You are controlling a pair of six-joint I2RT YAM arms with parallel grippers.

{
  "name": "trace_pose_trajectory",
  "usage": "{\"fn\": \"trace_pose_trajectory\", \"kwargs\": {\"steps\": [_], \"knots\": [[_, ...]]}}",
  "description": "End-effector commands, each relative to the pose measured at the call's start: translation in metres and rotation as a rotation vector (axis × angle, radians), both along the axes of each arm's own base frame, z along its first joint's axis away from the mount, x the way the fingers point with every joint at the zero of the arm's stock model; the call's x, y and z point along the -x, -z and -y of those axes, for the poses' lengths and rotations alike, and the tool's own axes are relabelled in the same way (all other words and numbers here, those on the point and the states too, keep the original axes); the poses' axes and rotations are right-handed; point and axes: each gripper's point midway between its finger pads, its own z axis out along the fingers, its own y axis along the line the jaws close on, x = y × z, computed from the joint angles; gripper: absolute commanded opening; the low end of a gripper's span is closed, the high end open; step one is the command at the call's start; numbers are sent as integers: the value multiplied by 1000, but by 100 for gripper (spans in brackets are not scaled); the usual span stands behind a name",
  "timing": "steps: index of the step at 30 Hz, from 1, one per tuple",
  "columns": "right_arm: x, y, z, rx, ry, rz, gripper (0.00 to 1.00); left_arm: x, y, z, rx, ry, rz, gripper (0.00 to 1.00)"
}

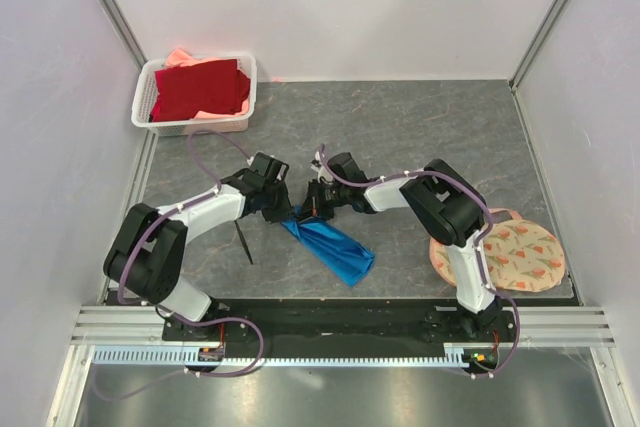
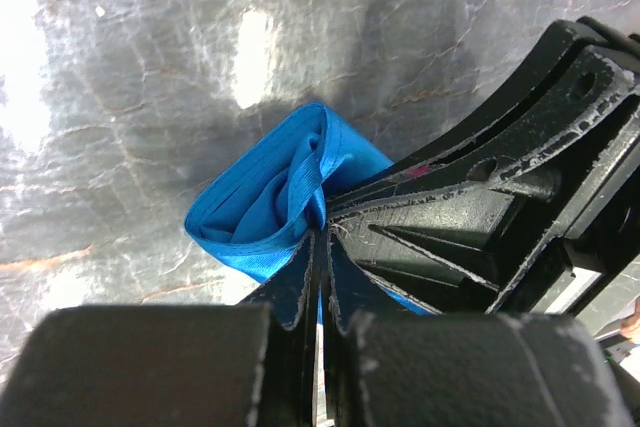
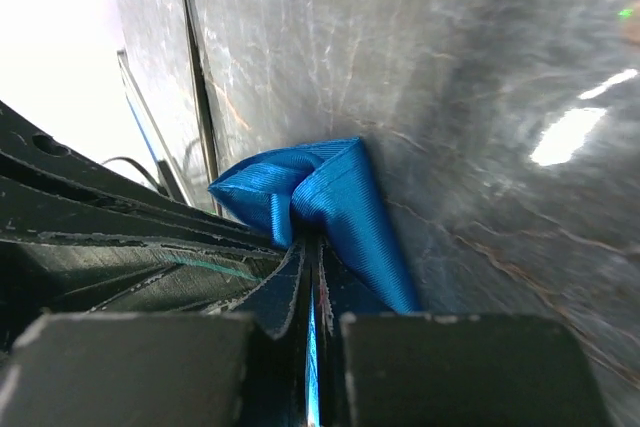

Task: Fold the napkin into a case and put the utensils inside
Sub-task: Grasp the top corner of the smaller rectangle folded napkin from the folded napkin.

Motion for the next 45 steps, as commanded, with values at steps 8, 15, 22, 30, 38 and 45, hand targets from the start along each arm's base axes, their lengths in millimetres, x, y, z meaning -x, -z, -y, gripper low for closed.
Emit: {"fn": "trace_pose_trajectory", "kwargs": {"steps": [8,15,22,30,38,45], "knots": [[-9,-45,50,83,42,135,22,-32,-5,15,-11,70,75,2],[-10,-49,100,265,5,283,39,-54,-23,25,-33,137,106,18],[-1,-33,135,438,-9,311,45,-61,-57,27,-40,161,148,46],[14,-44,145,481,-83,396,53,-1,-77,4,38,113,143,50],[32,-50,127,560,-219,467,46,75,-40,41,279,142,-37,31],[43,-47,118,597,-262,487,35,95,-18,47,253,115,-79,28]]}}
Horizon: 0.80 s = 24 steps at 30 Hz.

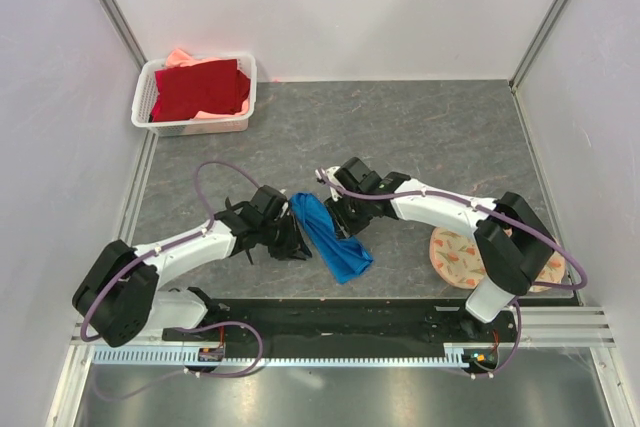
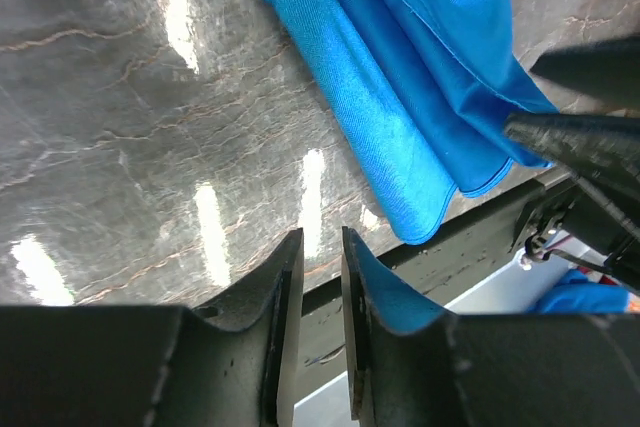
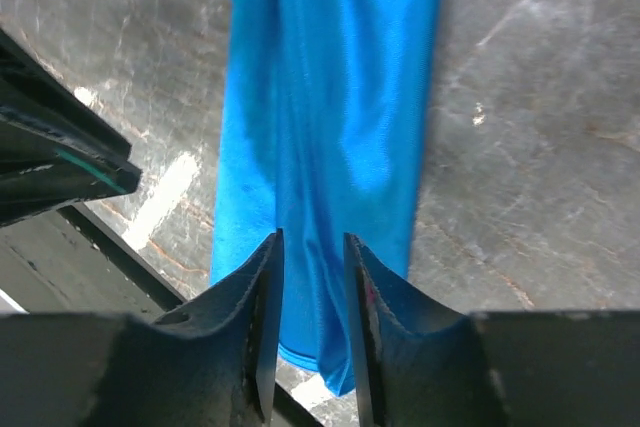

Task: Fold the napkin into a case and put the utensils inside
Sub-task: Grasp the top corner of the smaller rectangle folded napkin from the folded napkin, then smooth out the smaller rectangle-folded napkin at the center of the board.

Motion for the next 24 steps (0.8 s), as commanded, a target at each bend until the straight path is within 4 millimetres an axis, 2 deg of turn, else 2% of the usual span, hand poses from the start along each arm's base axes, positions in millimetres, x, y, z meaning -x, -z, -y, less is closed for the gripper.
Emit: {"fn": "trace_pose_trajectory", "kwargs": {"steps": [1,5,19,24], "knots": [[-4,-3,-2,45,-16,38,34,-9,-7,15,67,-71,8,28],[5,5,-7,74,-42,34,33,-5,-2,20,81,-75,-9,27],[19,21,-16,143,-85,49,42,-6,11,19,66,-126,-33,27],[18,29,-15,194,-71,74,46,-4,18,21,60,-133,-52,27]]}}
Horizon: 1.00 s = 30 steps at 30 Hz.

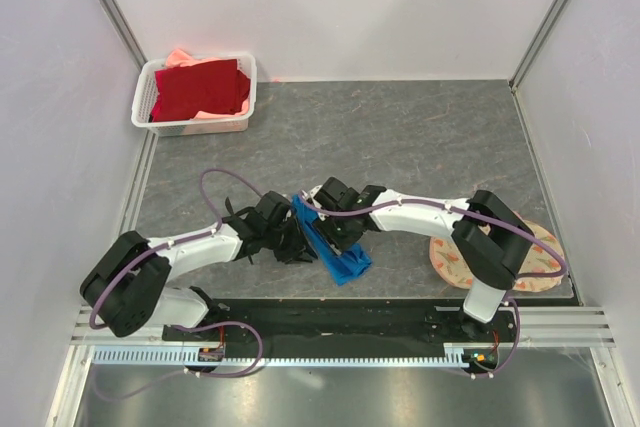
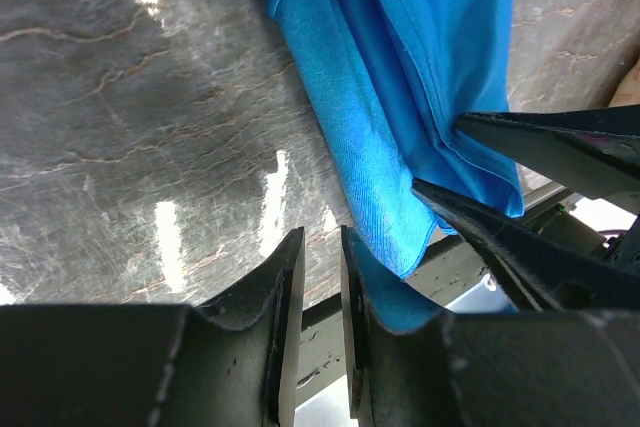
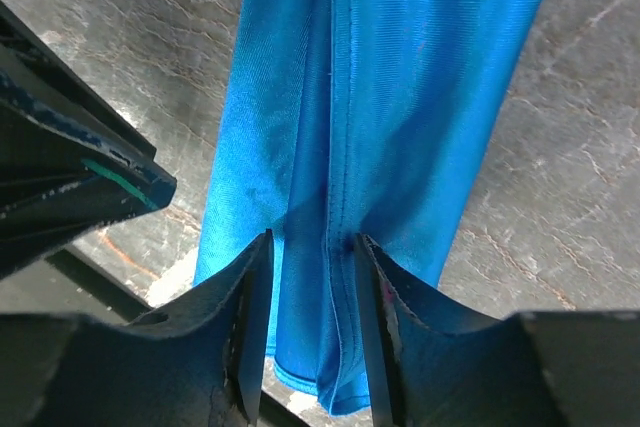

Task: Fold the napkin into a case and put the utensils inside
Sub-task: Smooth out the smaller rectangle-folded napkin at the center of the board.

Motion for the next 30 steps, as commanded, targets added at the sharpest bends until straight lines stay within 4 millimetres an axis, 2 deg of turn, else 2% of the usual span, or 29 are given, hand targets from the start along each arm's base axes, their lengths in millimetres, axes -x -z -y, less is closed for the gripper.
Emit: {"fn": "trace_pose_trajectory", "kwargs": {"steps": [1,5,9,13,18,22,25,30], "knots": [[-10,0,-4,44,21,64,46,-5,2,6,15,-45,-2,27],[-13,-1,-4,71,31,104,44,-5,0,7,18,-41,6,26],[-15,-1,-3,87,38,129,40,-8,-14,10,49,-46,32,24],[-13,2,-2,95,45,125,26,-15,-36,17,98,-52,65,24],[-14,-2,-3,79,56,135,16,-27,-45,27,134,-57,69,23],[-12,-2,-6,64,62,123,5,-33,-38,32,142,-61,54,22],[-13,-6,-7,49,80,127,1,-36,-27,32,112,-57,46,21],[-12,-19,-11,9,106,127,0,-32,-2,24,52,-67,16,20]]}}
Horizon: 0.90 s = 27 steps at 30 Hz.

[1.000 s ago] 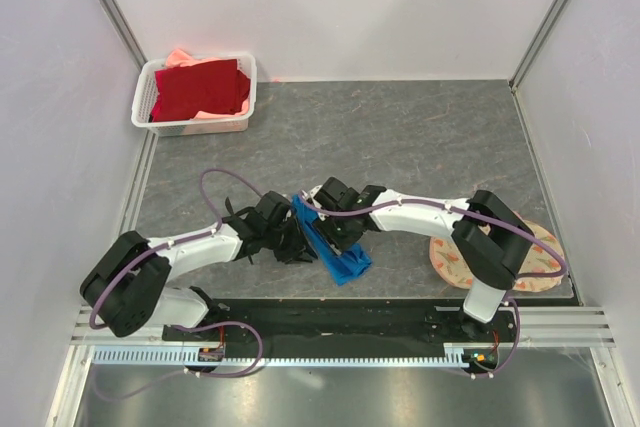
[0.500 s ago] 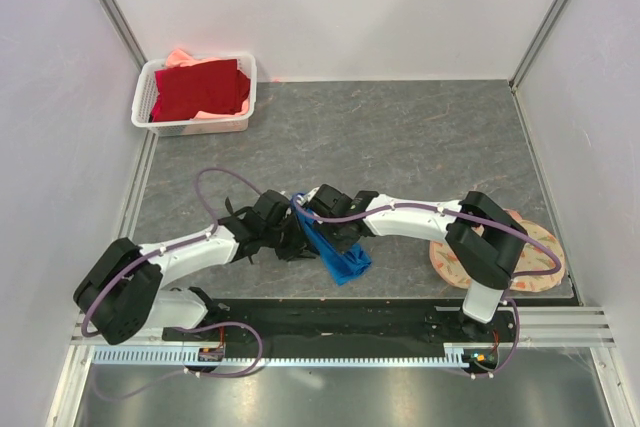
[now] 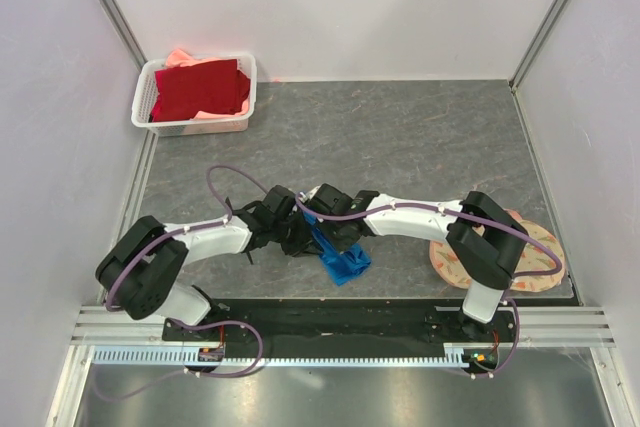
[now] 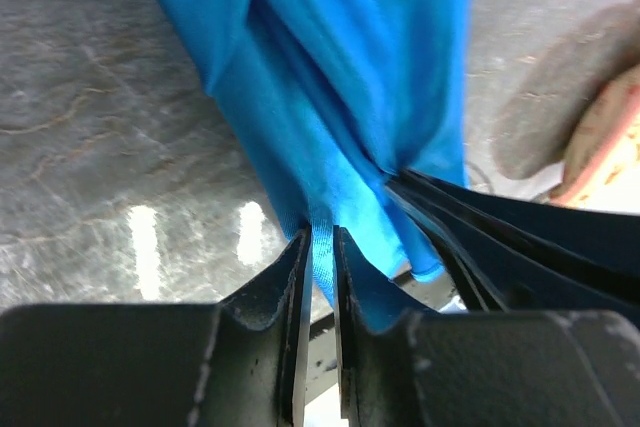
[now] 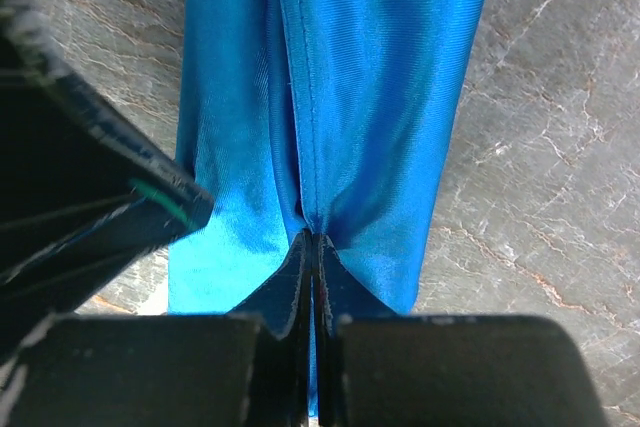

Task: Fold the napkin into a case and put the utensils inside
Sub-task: Smooth out the smaller rectangle-folded napkin at the center of the board.

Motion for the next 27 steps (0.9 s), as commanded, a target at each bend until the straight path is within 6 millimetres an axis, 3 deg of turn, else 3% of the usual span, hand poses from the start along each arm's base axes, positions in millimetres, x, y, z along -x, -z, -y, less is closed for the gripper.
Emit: {"fn": "trace_pose_trajectory", "kwargs": {"steps": [1,12,15,27], "knots": [[-5,-28,-14,-84,35,40,0,-11,0,5,14,-30,22,20],[2,-49,-28,-166,56,-8,0,-2,13,5,-14,-19,0,18],[15,-44,-37,-206,58,-87,0,0,15,5,-18,-17,-8,17],[18,-8,-40,-239,166,-148,0,3,12,5,-17,-16,12,15]]}}
